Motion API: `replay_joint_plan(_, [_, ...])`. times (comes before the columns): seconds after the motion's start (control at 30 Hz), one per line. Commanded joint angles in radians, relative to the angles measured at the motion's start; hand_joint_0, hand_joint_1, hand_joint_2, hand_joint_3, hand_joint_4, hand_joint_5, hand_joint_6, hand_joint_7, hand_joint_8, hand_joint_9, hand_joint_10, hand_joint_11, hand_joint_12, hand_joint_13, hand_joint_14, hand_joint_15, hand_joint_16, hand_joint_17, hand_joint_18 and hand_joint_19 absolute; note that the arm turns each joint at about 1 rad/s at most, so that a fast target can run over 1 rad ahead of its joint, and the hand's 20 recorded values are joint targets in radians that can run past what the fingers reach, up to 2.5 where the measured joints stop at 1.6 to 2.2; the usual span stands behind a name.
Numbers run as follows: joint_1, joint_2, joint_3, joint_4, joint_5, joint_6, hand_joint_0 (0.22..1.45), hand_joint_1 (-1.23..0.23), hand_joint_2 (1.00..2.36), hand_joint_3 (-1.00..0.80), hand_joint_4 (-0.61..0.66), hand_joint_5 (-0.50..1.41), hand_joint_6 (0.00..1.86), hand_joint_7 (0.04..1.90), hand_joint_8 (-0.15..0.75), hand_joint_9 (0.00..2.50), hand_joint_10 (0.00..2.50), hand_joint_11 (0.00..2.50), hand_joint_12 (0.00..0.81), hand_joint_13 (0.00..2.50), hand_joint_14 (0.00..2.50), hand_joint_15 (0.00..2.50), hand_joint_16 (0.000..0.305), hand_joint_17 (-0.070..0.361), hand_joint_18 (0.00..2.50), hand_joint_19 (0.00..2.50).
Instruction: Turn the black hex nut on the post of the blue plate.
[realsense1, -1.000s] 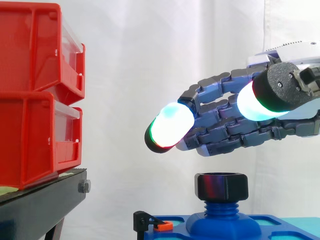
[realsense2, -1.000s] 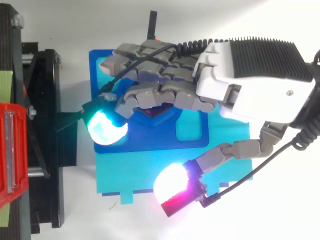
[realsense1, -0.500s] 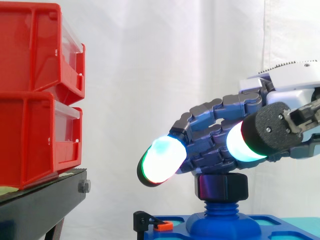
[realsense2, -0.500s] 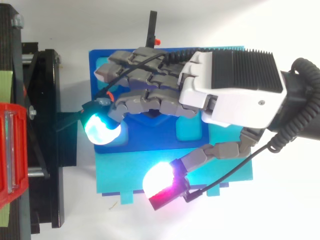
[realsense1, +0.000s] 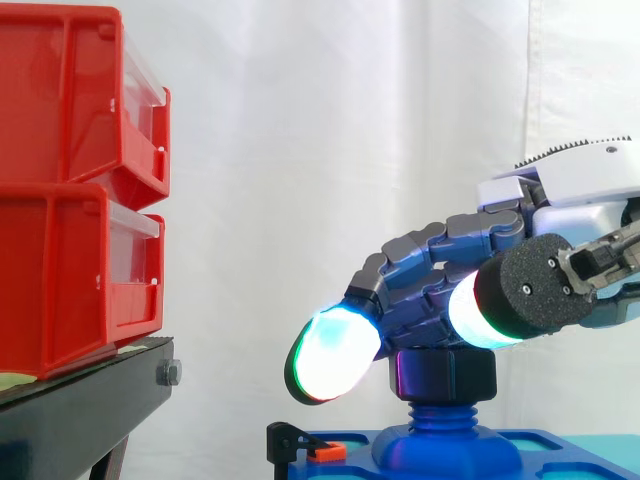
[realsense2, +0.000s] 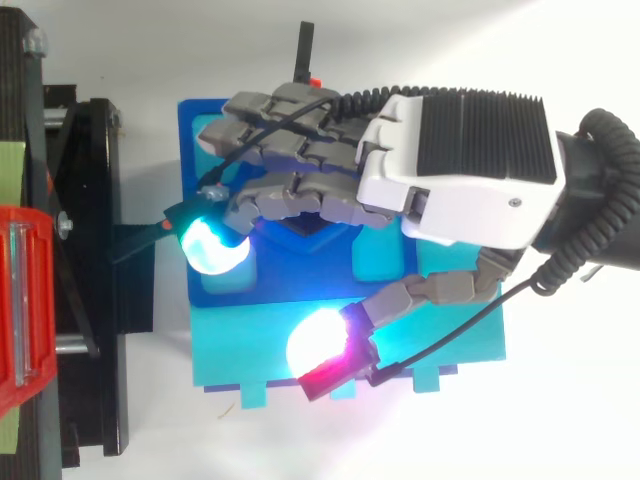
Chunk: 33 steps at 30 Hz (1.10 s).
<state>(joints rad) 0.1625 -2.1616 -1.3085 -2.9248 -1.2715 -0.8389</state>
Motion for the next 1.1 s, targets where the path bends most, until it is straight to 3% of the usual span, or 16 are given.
replay_joint_plan(0.0, [-0.003,0.000,0.000,-0.005,-0.003,-0.019,0.41,-0.60,1.00,-0.50,0.09,-0.29,0.50,0.65,0.166,0.00,0.00,0.00,0.335,0.00,0.00,0.00,0.048,0.109,0.00,0.00])
replay_joint_plan(0.23, [-0.006,0.000,0.000,-0.005,-0.017,-0.052,0.41,-0.61,1.00,-0.50,0.09,-0.29,0.50,0.66,0.167,0.00,0.00,0.00,0.334,0.00,0.00,0.00,0.048,0.108,0.00,0.00])
replay_joint_plan(0.37, [-0.012,0.000,0.000,-0.005,-0.045,-0.054,0.41,-0.60,1.00,-0.50,0.09,-0.29,0.50,0.66,0.167,0.00,0.00,0.00,0.335,0.00,0.00,0.00,0.048,0.108,0.00,0.00])
replay_joint_plan(0.7, [-0.023,0.000,0.003,-0.014,-0.065,-0.060,0.40,-0.59,1.00,-0.50,0.09,-0.29,0.50,0.66,0.168,0.00,0.00,0.00,0.338,0.03,0.00,0.00,0.049,0.110,0.00,0.00])
replay_joint_plan(0.87, [-0.032,0.000,0.034,-0.056,-0.078,-0.075,0.40,-0.58,1.00,-0.50,0.09,-0.29,0.50,0.68,0.168,0.00,0.00,0.00,0.341,0.04,0.00,0.00,0.049,0.109,0.00,0.00])
replay_joint_plan(1.07, [-0.041,0.000,0.038,-0.062,-0.083,-0.088,0.39,-0.57,1.00,-0.50,0.12,-0.28,0.50,0.71,0.175,0.00,0.00,0.00,0.343,0.04,0.00,0.00,0.049,0.111,0.00,0.00])
